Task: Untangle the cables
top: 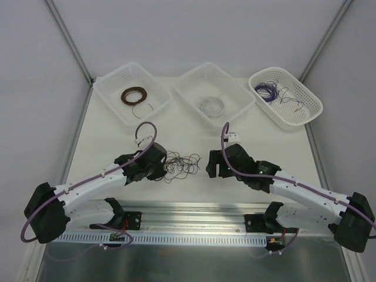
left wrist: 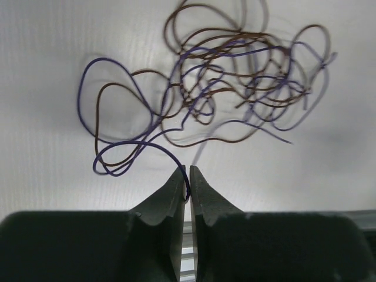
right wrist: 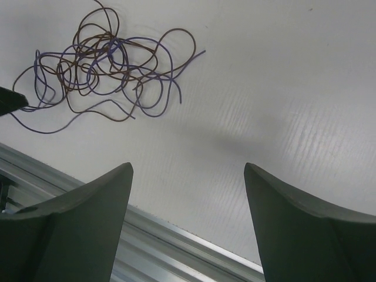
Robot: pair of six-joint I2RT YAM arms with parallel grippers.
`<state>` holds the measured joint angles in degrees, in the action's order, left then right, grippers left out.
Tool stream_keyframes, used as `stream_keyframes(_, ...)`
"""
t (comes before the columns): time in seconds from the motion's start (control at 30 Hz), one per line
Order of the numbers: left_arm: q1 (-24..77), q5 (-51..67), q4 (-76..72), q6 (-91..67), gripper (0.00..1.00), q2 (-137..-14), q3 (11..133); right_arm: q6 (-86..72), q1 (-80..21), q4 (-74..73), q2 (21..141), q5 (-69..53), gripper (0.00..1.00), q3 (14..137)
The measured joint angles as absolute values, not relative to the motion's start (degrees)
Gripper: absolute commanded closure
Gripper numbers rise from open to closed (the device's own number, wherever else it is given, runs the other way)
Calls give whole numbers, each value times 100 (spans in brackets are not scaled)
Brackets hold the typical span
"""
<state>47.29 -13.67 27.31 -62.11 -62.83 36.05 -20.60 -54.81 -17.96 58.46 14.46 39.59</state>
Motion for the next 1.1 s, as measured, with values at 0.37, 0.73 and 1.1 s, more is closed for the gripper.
stream_keyframes(0.37,4783,-875,2980,-4051,100,-5927,6438,-2143,-5481,-1920,5164,1988,20,3758)
stream_keyframes(0.73,4807,-272,3013,-2366,100,-5927,8420,-1964,-5483,-2211,4042,2381,20,3758)
stream_keyframes(1.1,4847,825,3301,-1887,100,-6388,8158,-991,-5489,-1662,3763,1420,21,3771)
